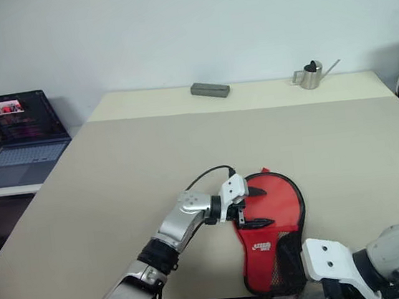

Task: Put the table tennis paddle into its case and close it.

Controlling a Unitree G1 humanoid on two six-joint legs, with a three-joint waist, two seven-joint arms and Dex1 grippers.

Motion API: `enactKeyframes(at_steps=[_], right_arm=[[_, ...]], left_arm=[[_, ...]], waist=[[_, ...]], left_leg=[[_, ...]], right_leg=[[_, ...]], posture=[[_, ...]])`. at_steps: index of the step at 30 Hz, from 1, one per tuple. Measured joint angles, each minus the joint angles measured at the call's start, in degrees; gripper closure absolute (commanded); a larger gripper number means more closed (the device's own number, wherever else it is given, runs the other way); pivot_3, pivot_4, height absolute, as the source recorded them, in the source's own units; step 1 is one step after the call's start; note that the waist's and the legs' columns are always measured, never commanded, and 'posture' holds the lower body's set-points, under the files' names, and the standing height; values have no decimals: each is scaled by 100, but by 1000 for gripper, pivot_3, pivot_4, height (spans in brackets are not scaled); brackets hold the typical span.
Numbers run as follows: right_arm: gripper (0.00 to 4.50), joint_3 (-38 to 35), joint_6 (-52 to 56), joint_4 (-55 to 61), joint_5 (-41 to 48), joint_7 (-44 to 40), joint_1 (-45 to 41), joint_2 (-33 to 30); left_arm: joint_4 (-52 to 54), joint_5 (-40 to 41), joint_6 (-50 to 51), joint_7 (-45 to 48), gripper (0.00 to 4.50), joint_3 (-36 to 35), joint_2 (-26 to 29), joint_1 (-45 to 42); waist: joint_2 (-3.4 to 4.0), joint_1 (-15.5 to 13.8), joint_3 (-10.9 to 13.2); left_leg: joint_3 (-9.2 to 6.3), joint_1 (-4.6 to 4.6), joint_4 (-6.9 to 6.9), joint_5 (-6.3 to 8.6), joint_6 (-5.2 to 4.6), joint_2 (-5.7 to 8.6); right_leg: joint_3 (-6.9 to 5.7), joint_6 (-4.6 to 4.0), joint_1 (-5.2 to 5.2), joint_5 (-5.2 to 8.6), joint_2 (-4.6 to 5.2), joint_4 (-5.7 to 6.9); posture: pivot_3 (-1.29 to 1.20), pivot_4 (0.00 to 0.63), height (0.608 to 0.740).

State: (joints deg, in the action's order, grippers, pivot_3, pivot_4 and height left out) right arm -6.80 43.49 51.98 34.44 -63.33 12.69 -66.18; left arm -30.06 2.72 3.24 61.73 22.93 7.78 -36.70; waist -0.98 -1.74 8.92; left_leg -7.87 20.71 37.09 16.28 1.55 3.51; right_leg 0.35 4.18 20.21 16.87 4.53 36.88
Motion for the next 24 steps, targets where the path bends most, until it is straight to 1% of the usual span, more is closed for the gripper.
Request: enactKeyframes(at_steps=[4,7,10,14,17,19,21,24], right_arm=[[1988,-323,467,-203,874,217,-808,146],[1988,-355,638,-897,1177,516,-1788,395],[1988,-257,614,-1351,1070,651,-2087,451],[1988,35,469,-1782,902,648,-2391,626],[1988,233,258,-2143,687,592,-2560,820],[1988,407,123,-2451,557,577,-2715,996],[1988,537,-78,-2806,395,567,-2907,1189],[1988,669,-455,-3279,64,568,-3048,1466]], left_arm=[[-7,-15,-5,2,0,-22,-17,3],[101,-14,-11,19,0,-49,41,28],[386,8,26,132,0,-46,133,124],[877,137,386,322,0,-58,280,200],[1387,298,676,458,0,-85,462,246],[1830,470,924,529,0,-157,632,277],[2354,776,1263,517,0,-424,834,327],[3188,1389,1923,407,0,-1110,1280,526]], waist=[[-4,0,0],[-5,22,1],[-3,26,4],[-9,62,19],[-14,84,23],[-11,101,26],[-10,144,31],[-6,202,32]], left_leg=[[-1,1,-1,0,-1,1],[3,2,1,0,-3,2],[0,14,-8,0,-2,-4],[19,35,-8,-7,9,-5],[20,92,3,-12,16,-6],[20,103,8,-12,17,-7],[19,105,11,-13,18,-8],[18,101,9,-14,18,-12]], right_leg=[[-1,-5,0,-4,0,-1],[5,-17,3,-13,1,-1],[3,-19,24,-13,-3,4],[27,-21,59,-14,-9,5],[30,-24,124,-16,-10,21],[29,-26,136,-18,-11,25],[31,-31,137,-21,-11,26],[35,-32,138,-21,-16,30]], posture=[[0,150,740],[0,150,740],[0,150,740],[0,150,740],[0,150,740],[0,150,740],[0,150,740],[0,150,740]])
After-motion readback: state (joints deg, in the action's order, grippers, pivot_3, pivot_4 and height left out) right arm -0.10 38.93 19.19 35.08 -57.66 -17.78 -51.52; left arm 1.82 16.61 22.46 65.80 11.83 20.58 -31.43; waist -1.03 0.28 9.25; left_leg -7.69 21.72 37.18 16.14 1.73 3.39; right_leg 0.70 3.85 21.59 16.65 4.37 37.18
